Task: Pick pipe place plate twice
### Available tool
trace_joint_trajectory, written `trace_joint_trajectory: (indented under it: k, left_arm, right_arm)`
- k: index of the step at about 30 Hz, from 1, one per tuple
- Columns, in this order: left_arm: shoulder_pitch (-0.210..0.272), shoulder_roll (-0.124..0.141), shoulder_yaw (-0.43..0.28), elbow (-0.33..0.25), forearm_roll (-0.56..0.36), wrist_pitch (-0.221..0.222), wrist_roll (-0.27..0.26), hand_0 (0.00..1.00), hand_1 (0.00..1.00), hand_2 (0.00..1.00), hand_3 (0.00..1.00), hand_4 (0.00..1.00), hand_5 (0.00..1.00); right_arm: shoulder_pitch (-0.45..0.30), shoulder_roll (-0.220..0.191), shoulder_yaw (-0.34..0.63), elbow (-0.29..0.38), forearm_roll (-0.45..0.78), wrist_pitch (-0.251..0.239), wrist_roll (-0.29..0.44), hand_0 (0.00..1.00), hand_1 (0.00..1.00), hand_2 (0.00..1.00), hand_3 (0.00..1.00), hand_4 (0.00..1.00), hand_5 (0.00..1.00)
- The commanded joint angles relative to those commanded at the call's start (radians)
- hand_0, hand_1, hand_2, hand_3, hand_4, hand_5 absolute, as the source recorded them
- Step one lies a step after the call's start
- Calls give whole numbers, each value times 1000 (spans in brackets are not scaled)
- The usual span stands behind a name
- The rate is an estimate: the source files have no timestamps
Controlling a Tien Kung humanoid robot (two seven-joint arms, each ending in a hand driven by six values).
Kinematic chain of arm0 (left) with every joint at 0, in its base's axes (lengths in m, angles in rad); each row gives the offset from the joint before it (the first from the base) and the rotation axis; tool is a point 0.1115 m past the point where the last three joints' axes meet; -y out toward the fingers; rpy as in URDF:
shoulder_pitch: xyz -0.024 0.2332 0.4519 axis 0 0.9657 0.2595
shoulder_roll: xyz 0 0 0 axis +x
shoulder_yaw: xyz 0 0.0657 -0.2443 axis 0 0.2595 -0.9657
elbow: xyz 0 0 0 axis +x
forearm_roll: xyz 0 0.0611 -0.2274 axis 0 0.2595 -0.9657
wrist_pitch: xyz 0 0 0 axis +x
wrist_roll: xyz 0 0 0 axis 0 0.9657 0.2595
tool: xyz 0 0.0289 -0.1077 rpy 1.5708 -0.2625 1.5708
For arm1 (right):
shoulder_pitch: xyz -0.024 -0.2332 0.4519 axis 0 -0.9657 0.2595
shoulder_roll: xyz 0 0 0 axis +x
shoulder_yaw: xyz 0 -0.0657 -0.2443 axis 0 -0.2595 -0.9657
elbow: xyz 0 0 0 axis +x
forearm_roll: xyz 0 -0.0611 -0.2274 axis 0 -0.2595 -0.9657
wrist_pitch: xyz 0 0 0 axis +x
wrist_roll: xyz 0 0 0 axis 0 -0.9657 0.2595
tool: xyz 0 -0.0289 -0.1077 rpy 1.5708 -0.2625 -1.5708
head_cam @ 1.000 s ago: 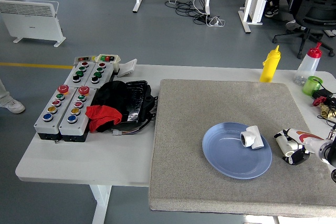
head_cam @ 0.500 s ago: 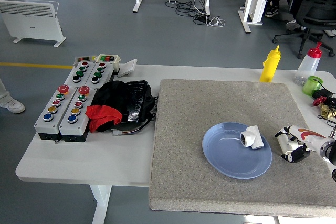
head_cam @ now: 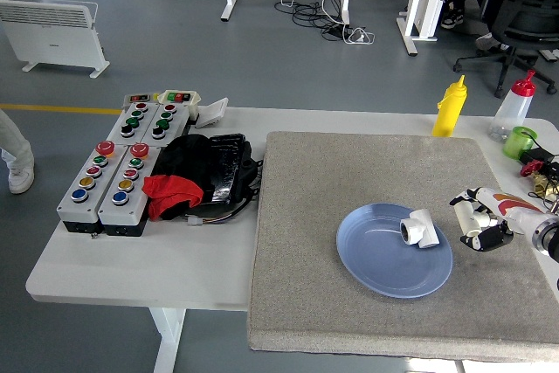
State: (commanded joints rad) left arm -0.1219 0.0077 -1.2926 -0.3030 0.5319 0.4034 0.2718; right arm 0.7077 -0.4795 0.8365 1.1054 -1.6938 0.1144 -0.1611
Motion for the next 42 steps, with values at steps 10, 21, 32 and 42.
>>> trace_joint_trajectory:
  k: [10, 21, 32, 42]
  left_arm:
    - [0, 0, -1, 0, 1, -1, 0, 737, 695, 715, 757, 391, 998]
    - [-2, 0, -1, 1, 3, -2, -1, 737, 695, 715, 756, 391, 998]
    - [5, -1, -4, 0, 8, 0, 1, 737, 695, 715, 757, 391, 998]
    - [13, -2, -12, -2, 22, 2, 8, 736, 694, 715, 756, 392, 998]
  right_arm:
    - [-28, -35, -41, 261, 32, 29, -35, 519, 597, 620, 695, 582, 142]
    - [-21, -33, -160, 351, 27, 53, -60, 583, 641, 655, 700, 586, 151]
    - [-15, -3, -199, 306, -19, 53, -51, 854, 833, 933, 826, 664, 211]
    - [-23, -2, -191, 304, -17, 78, -63, 942, 892, 998, 943, 745, 261]
